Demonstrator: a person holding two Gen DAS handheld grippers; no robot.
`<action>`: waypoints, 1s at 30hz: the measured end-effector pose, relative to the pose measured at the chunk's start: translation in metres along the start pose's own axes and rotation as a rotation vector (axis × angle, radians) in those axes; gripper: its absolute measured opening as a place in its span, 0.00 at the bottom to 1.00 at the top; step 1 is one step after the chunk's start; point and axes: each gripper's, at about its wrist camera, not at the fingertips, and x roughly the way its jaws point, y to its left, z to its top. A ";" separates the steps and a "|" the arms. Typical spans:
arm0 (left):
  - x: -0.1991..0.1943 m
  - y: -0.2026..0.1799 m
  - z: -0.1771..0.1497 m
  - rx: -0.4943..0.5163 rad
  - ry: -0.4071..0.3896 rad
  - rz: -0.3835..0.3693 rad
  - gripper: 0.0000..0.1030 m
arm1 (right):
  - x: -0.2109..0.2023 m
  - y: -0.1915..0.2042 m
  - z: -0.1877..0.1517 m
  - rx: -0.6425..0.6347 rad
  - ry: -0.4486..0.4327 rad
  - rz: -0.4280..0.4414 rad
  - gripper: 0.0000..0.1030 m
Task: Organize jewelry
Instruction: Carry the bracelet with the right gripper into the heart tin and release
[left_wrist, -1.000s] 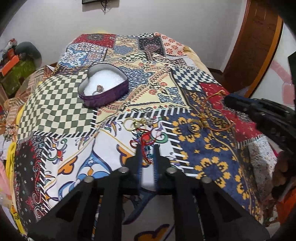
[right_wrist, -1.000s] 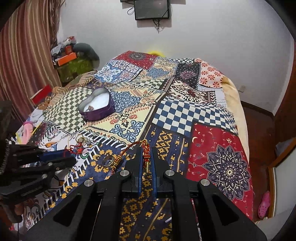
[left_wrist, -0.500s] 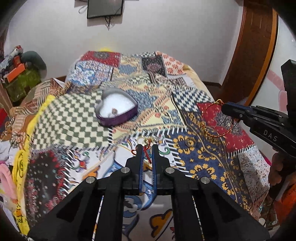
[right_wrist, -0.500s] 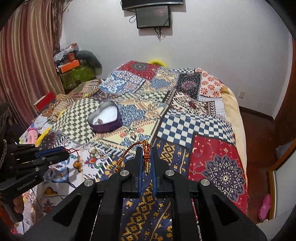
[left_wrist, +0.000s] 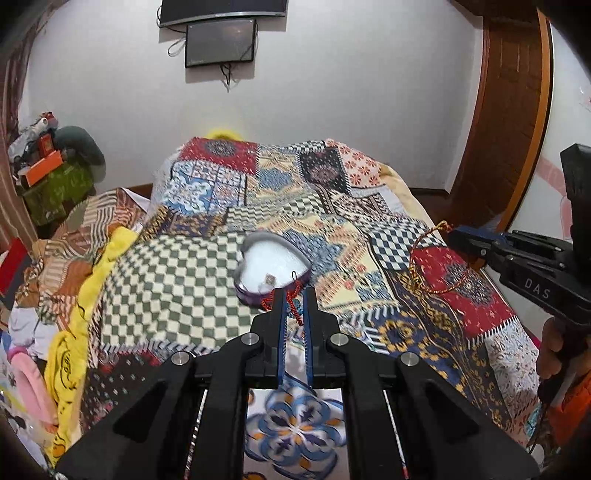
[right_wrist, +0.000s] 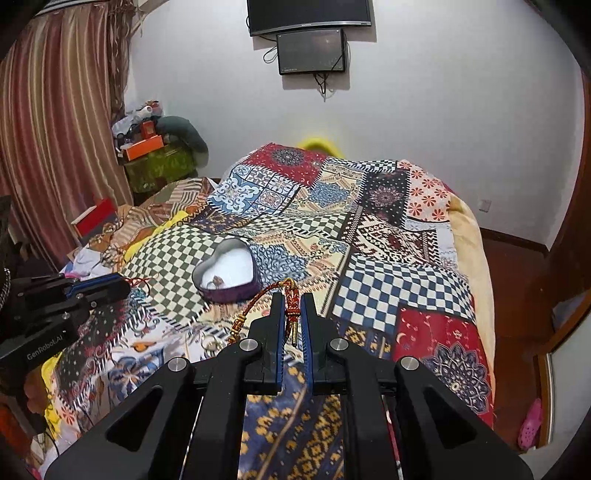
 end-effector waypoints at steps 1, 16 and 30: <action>0.001 0.003 0.003 -0.001 -0.006 0.003 0.06 | 0.002 0.000 0.001 0.001 0.000 0.000 0.07; 0.041 0.028 0.029 0.014 -0.017 0.049 0.06 | 0.058 0.005 0.035 0.000 0.037 0.042 0.07; 0.099 0.038 0.050 0.018 0.041 0.029 0.06 | 0.123 0.029 0.052 -0.082 0.134 0.132 0.07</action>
